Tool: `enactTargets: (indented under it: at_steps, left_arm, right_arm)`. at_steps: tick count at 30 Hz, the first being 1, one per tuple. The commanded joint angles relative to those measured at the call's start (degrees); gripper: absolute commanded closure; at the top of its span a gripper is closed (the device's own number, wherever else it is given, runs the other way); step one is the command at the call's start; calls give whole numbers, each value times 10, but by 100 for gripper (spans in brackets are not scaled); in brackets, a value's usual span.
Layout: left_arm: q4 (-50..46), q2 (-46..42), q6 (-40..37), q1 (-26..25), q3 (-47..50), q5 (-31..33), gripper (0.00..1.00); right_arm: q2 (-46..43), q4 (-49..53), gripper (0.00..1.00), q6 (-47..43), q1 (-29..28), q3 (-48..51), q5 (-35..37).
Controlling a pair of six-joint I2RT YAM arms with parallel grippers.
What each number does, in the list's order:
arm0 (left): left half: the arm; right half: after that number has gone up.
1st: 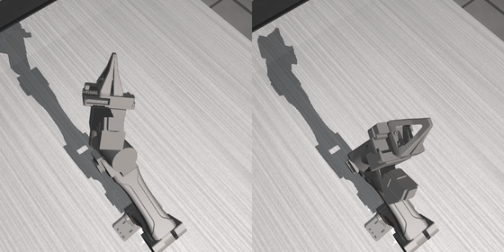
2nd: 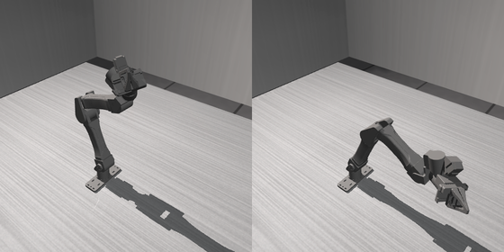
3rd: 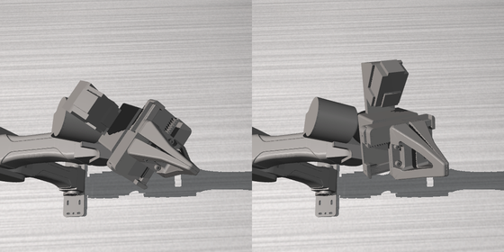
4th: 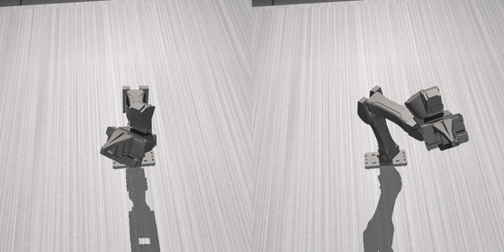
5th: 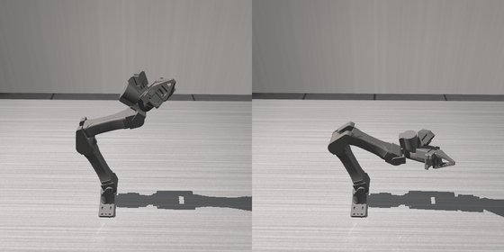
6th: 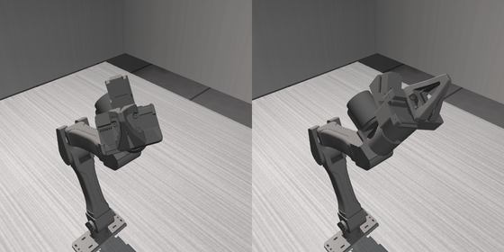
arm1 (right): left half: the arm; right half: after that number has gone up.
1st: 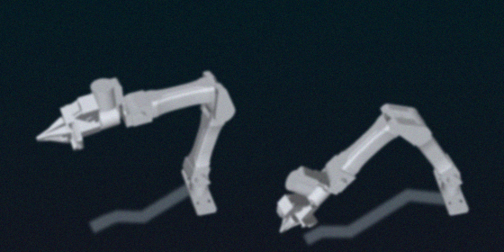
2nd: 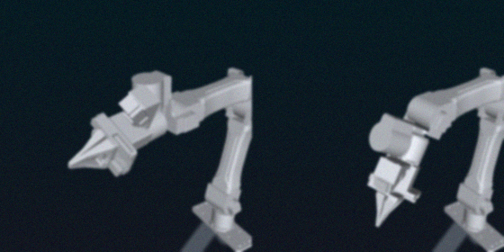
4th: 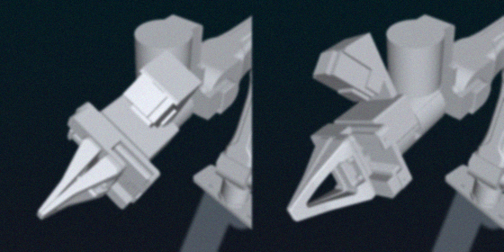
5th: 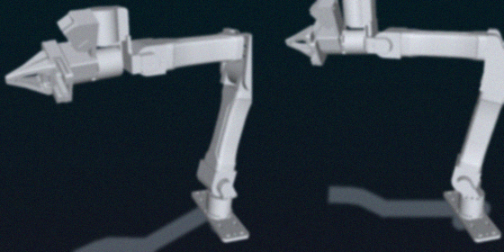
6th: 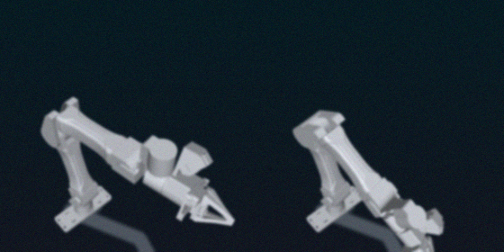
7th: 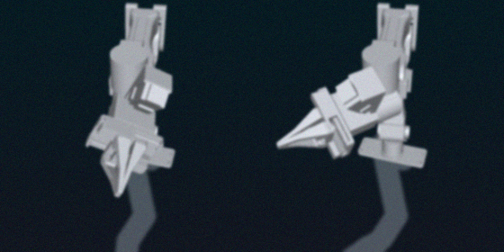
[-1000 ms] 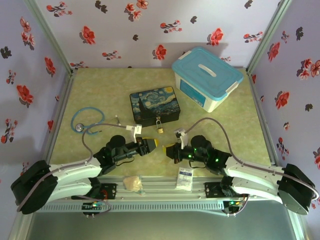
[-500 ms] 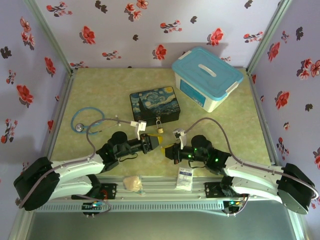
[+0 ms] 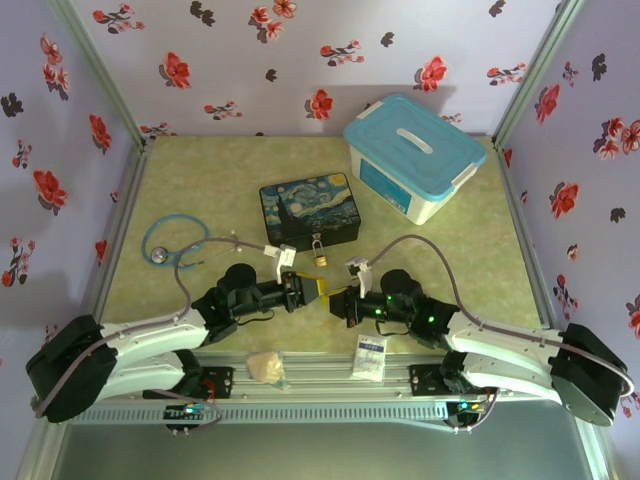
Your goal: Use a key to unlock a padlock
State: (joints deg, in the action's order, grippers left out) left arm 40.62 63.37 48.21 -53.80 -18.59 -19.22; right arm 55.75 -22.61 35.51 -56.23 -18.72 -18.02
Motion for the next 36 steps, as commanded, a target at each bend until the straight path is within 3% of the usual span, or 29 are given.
enactTargets:
  at_steps: [1,6,10,12,13,15,17,19,22,26,31,36]
  left_arm:
    - [-20,-9,-26,-4,-3,-10,78]
    - [-38,-8,-36,-4,-5,-7,82]
    - [-38,-8,-38,-4,-3,-8,100]
    - [-36,-11,-39,-4,-3,-7,100]
    - [-34,-11,-39,-4,-2,-7,100]
    - [-34,-16,-36,-4,-2,0,100]
    - [-21,-25,-27,-4,1,14,100]
    - [3,-37,-9,-4,4,44,100]
    - [45,-44,29,-4,1,88,100]
    - [118,-40,75,-4,-1,150,100]
    - [174,-21,96,-3,-15,193,100]
    - [177,-26,97,-3,-28,194,100]
  right_arm:
    - [5,-18,100,-11,4,-19,1]
    - [1,-18,100,-11,5,-15,5]
    - [5,-14,100,-12,7,-17,3]
    - [8,-8,96,-14,7,-20,3]
    - [7,-4,83,-14,9,-21,7]
    - [-4,-4,46,-6,13,-18,16]
    - [-30,-22,27,9,26,-5,23]
    - [-67,-54,1,35,43,18,43]
    - [-102,-102,1,80,54,43,89]
    - [-86,-167,1,115,55,33,85]
    - [26,-368,3,190,55,22,52]
    - [140,-513,16,253,65,1,3]
